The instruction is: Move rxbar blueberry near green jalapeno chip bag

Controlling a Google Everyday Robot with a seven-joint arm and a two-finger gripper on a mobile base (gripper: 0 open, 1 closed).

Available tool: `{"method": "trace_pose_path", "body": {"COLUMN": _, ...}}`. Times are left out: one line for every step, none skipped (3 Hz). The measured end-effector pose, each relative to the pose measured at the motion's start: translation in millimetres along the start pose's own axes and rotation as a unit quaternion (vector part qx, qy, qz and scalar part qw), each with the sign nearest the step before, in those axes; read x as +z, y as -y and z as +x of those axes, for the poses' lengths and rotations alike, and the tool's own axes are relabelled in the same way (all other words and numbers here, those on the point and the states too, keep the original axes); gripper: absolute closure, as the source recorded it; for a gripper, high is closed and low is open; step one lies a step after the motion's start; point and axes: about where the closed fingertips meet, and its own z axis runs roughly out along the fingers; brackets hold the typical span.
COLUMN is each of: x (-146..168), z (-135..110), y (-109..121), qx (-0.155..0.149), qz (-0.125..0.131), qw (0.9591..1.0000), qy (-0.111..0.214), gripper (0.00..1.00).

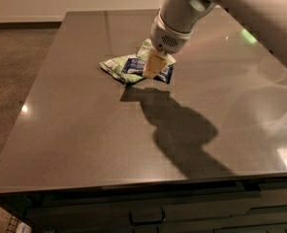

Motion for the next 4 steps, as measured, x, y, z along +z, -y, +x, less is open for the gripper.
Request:
{"method": "trace_pose_path", "body": {"x": 7, "z": 9, "y": 22, "qx": 0.014, "qz": 0.013, "qw": 0.9998, "qy": -0.01, "gripper": 0.84}}
{"method": "trace_pose_path", "body": {"x": 17, "z": 18, "y": 35, "qx": 0.022, "qz": 0.015, "qw": 0.9994, "qy": -0.02, "gripper": 0.59}}
{"method": "trace_pose_path", "body": {"x": 25, "z": 25, "y": 40, "qx": 0.025, "qz": 0.012, "qw": 0.9992, "qy": -0.029, "gripper": 0.36}}
{"method": "trace_pose_path", "body": {"x": 30, "z": 29, "y": 40, "qx": 0.023, "qz": 0.007, "qw": 0.9992, "qy": -0.033, "gripper": 0.14}}
